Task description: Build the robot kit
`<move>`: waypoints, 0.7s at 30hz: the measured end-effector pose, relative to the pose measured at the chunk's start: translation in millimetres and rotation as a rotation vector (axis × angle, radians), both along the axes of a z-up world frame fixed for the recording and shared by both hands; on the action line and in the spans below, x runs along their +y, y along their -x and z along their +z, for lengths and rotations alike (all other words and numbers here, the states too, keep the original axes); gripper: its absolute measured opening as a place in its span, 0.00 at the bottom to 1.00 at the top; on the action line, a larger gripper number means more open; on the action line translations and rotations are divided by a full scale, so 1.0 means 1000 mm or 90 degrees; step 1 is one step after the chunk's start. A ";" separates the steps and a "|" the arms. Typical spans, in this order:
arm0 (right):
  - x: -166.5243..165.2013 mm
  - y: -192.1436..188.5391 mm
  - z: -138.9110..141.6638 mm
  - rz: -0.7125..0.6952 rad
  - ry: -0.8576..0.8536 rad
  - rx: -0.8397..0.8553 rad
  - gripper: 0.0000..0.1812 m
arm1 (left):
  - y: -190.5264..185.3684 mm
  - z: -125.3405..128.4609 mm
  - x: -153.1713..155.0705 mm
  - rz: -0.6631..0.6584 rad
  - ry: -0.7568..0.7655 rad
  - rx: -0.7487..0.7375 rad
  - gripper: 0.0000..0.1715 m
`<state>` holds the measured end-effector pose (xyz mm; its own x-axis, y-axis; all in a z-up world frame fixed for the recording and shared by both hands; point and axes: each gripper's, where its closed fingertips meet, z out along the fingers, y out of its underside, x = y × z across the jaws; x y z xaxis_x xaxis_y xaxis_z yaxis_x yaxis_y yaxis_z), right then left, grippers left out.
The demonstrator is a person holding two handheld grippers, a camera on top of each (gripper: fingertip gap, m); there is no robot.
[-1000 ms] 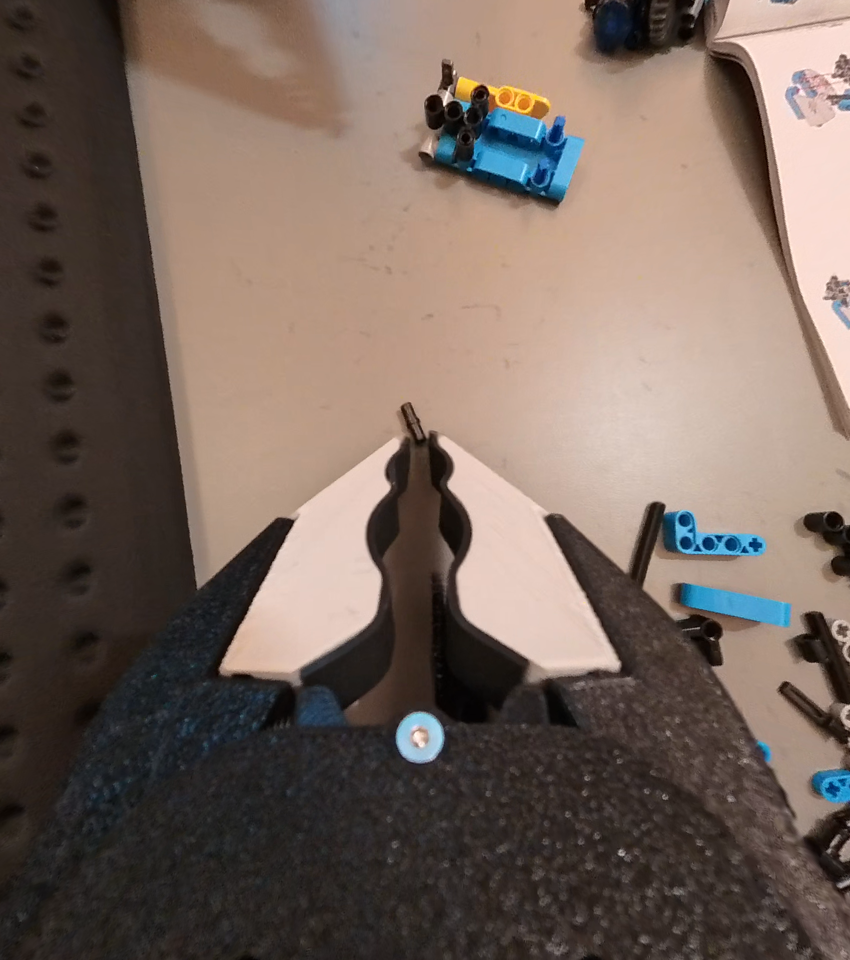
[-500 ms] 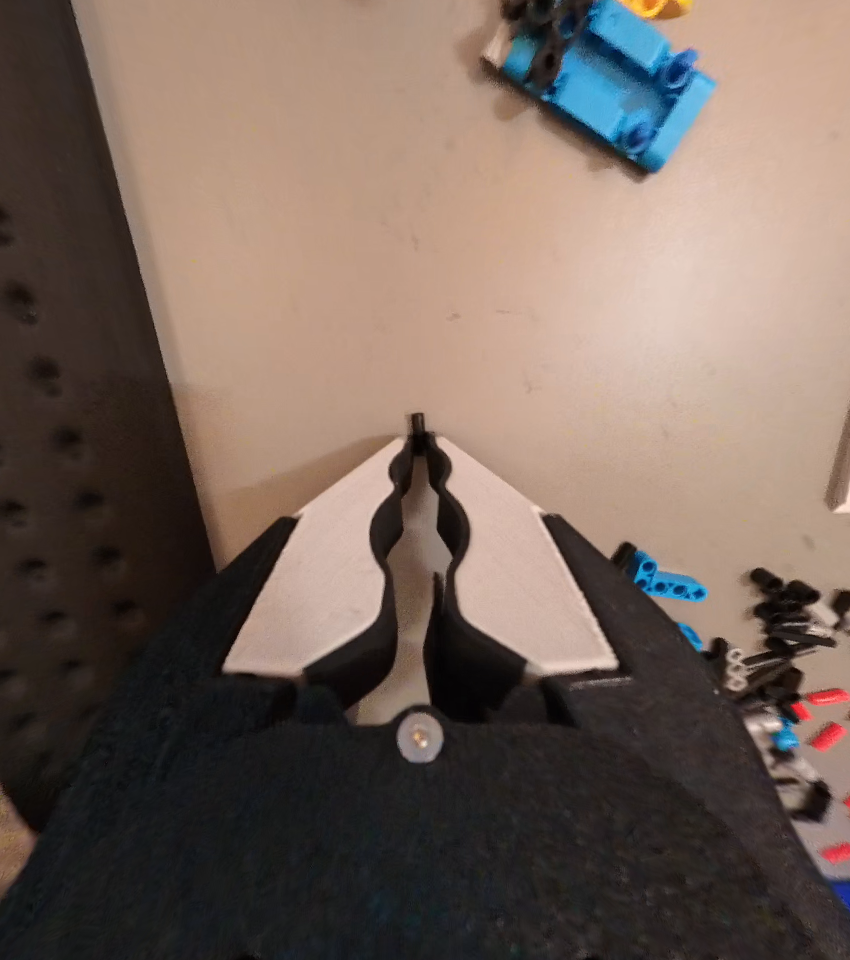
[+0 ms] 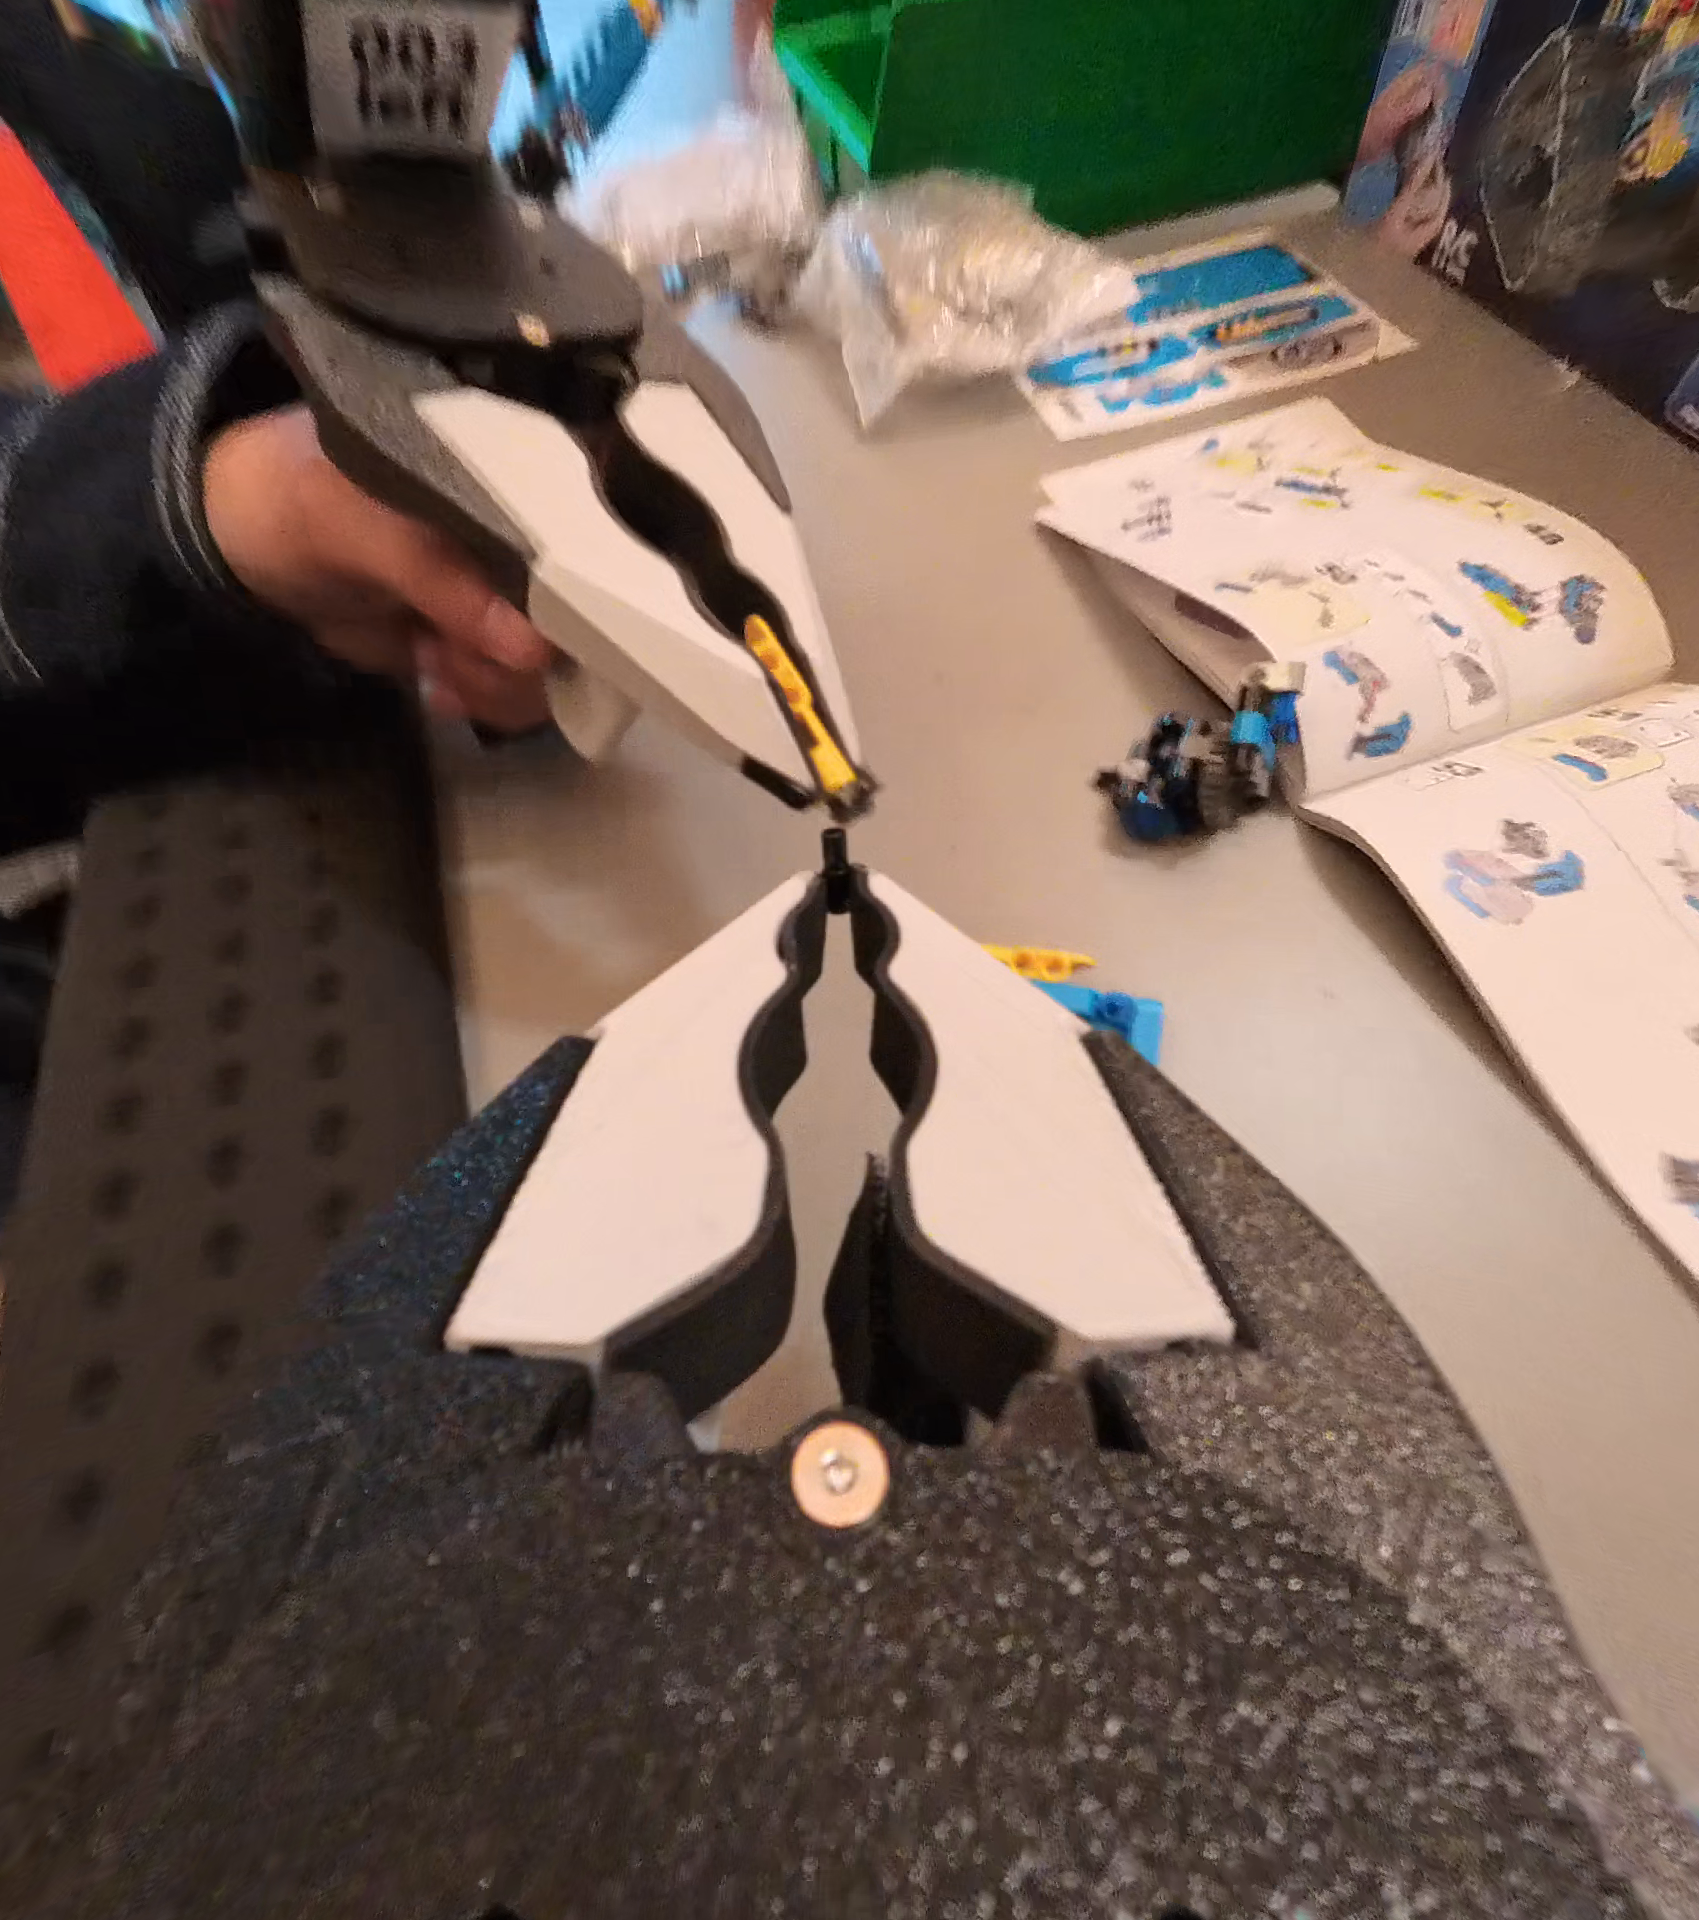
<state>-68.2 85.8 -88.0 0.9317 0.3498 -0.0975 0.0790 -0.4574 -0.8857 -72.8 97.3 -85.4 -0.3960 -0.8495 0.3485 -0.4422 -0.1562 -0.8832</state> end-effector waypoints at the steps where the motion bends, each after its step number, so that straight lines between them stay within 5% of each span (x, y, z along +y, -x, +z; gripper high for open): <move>1: 0.004 0.004 0.002 -0.019 -0.021 0.018 0.02 | 0.000 -0.002 0.002 0.005 -0.004 0.003 0.04; 21: 0.020 0.012 -0.023 -0.108 0.024 -0.066 0.02 | -0.010 -0.017 0.008 0.074 -0.189 0.014 0.04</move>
